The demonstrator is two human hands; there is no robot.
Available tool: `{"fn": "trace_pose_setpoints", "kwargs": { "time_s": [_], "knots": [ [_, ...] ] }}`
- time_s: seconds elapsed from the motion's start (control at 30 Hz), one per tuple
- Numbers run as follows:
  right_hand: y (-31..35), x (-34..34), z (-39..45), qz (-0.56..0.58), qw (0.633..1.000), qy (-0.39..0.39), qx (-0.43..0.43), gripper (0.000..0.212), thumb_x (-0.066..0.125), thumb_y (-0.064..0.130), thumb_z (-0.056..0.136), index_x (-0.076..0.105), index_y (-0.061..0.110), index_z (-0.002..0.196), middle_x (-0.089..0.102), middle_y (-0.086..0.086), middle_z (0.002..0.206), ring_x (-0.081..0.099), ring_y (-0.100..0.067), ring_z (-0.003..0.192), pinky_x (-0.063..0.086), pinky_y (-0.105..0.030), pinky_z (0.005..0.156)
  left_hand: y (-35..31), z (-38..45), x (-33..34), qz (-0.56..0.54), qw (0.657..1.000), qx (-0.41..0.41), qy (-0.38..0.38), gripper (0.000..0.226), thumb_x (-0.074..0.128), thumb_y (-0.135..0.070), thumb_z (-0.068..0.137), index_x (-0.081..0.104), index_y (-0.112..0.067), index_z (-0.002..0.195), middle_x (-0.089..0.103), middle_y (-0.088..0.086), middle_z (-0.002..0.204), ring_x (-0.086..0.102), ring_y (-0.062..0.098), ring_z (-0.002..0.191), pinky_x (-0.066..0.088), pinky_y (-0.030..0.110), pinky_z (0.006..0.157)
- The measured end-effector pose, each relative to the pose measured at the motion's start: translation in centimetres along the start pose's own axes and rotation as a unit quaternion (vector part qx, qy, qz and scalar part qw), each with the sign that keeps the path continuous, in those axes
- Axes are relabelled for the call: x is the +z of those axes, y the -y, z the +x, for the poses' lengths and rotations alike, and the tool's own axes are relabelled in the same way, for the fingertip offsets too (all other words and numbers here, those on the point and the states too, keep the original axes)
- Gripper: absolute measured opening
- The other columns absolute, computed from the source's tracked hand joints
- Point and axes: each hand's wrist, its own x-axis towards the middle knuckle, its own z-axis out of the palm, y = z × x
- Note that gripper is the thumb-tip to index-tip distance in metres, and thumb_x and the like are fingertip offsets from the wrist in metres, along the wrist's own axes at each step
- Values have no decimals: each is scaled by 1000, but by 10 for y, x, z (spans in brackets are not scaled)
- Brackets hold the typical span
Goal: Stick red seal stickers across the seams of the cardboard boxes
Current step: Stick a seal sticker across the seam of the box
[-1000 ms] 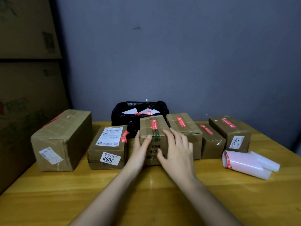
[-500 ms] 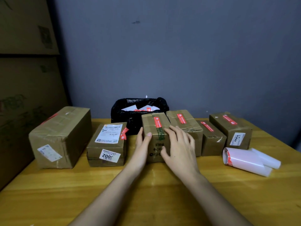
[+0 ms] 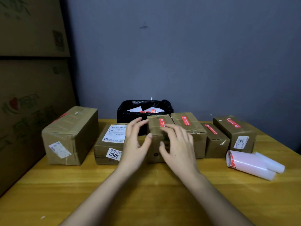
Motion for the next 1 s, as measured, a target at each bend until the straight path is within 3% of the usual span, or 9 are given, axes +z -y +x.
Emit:
{"fn": "trace_pose_setpoints", "kwargs": {
  "time_s": [0.1,0.2,0.37,0.47,0.57,0.67,0.77,0.9,1.0],
  "knots": [
    [25,1,8,45,999,-5,-12,28,45,32,82,66,24,99,59,9,104,52,-15,101,42,-34,83,2,6,-30,24,999,7,-36,18,52,-24,91,62,-27,106,54,-8,116,47,-6,112,37,10,90],
    [52,4,14,107,993,52,-11,26,44,32,87,66,23,99,60,10,100,54,-13,97,45,-31,80,15,11,-55,46,995,-51,-72,16,53,-17,93,65,-26,101,63,-7,105,56,2,100,45,26,84],
    [88,20,25,179,968,159,75,27,52,30,92,59,26,117,59,9,120,57,-14,108,48,-32,85,27,11,-83,31,983,-123,-129,17,53,-12,93,64,-23,98,65,-14,97,59,-7,84,44,16,72],
    [98,41,30,238,935,206,165,58,54,31,93,32,21,145,35,0,149,39,-22,134,34,-33,105,44,13,-87,33,977,-179,-115,22,56,-13,92,58,-22,113,61,-6,110,57,10,104,43,19,84],
    [97,62,28,305,884,211,285,77,57,35,93,12,15,152,19,-7,158,27,-26,141,25,-34,111,59,15,-85,12,961,-265,-79,49,57,-21,92,41,-15,139,44,9,140,43,21,129,33,32,106],
    [93,78,22,385,804,233,389,77,56,38,93,13,11,152,29,-12,154,33,-27,139,30,-35,110,68,13,-78,-26,937,-340,-76,66,55,-28,94,23,-12,149,32,12,151,35,27,136,28,38,113],
    [92,82,12,445,739,278,422,69,52,41,96,19,13,150,41,-9,147,43,-25,131,35,-30,101,75,11,-73,-68,911,-396,-97,67,52,-30,95,21,-9,150,36,15,149,40,32,133,32,42,111],
    [91,80,5,457,733,293,411,66,48,44,97,21,16,150,47,-6,142,48,-21,125,37,-33,103,78,5,-71,-103,899,-411,-113,72,56,-44,84,33,-11,144,47,15,140,46,31,127,37,46,109],
    [93,70,6,478,730,269,408,61,48,41,98,23,17,148,51,-3,133,48,-15,112,35,-29,93,73,-2,-70,-107,904,-392,-133,76,55,-51,70,42,-15,136,52,13,133,50,28,122,39,47,106]
  ]
}}
